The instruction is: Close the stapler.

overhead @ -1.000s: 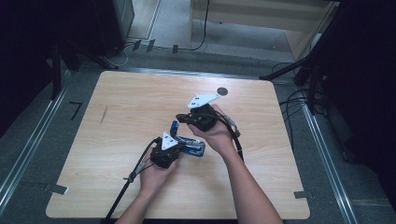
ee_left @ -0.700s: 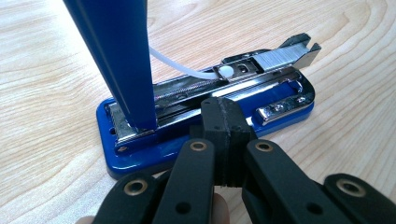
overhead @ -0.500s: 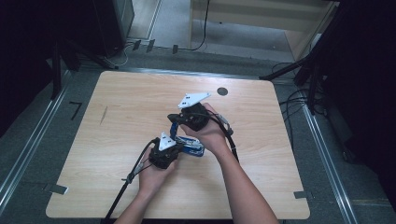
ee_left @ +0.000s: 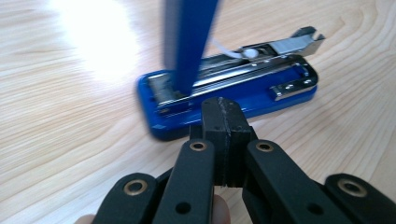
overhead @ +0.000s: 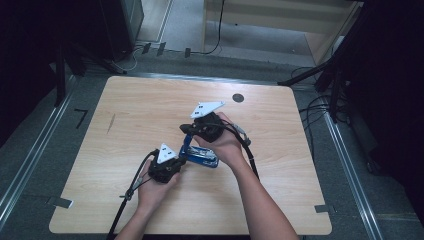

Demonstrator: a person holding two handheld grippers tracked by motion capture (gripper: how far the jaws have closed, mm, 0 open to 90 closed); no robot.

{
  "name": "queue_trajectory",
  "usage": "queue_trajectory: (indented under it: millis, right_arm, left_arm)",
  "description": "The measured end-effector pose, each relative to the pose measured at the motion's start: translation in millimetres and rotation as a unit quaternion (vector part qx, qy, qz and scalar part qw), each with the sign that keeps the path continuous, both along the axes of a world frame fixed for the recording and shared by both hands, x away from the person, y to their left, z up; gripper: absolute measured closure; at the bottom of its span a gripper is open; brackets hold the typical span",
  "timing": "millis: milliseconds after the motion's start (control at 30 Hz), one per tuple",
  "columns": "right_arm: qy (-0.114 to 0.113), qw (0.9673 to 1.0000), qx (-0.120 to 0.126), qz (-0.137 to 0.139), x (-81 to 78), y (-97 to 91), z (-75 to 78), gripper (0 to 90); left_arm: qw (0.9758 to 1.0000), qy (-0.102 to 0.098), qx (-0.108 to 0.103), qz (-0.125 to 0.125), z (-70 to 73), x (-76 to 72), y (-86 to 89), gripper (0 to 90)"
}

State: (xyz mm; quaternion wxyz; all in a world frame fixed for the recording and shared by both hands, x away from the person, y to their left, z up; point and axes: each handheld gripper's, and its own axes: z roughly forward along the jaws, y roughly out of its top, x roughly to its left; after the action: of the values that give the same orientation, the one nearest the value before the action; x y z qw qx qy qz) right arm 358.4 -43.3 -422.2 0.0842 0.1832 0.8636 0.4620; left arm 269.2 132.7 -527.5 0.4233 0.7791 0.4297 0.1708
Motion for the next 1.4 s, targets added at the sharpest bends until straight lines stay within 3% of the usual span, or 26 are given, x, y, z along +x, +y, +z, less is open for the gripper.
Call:
queue_trajectory:
  millis: [233, 433, 1133, 1400]
  right_arm:
    - [0.004, 0.9999, 0.009, -0.008, -1.2, -13.3, -8.7, 90.0]
    - [0.01, 0.9997, 0.017, -0.018, -3.2, -26.7, -15.8, 90.0]
    - [0.041, 0.9977, 0.044, -0.033, -12.0, -58.4, -60.0, 90.0]
    - [0.045, 0.997, 0.05, -0.039, -14.4, -64.6, -69.6, 90.0]
  left_arm:
    - [0.9998, -0.006, -0.008, 0.017, 3.5, -5.1, 26.7, 90.0]
    - [0.9997, -0.003, -0.007, 0.022, 2.0, -7.6, 36.5, 90.0]
    - [0.9999, -0.006, -0.002, 0.011, -1.8, -9.5, 37.1, 90.0]
    - [0.9999, -0.006, -0.004, 0.014, -1.7, -10.0, 37.6, 90.0]
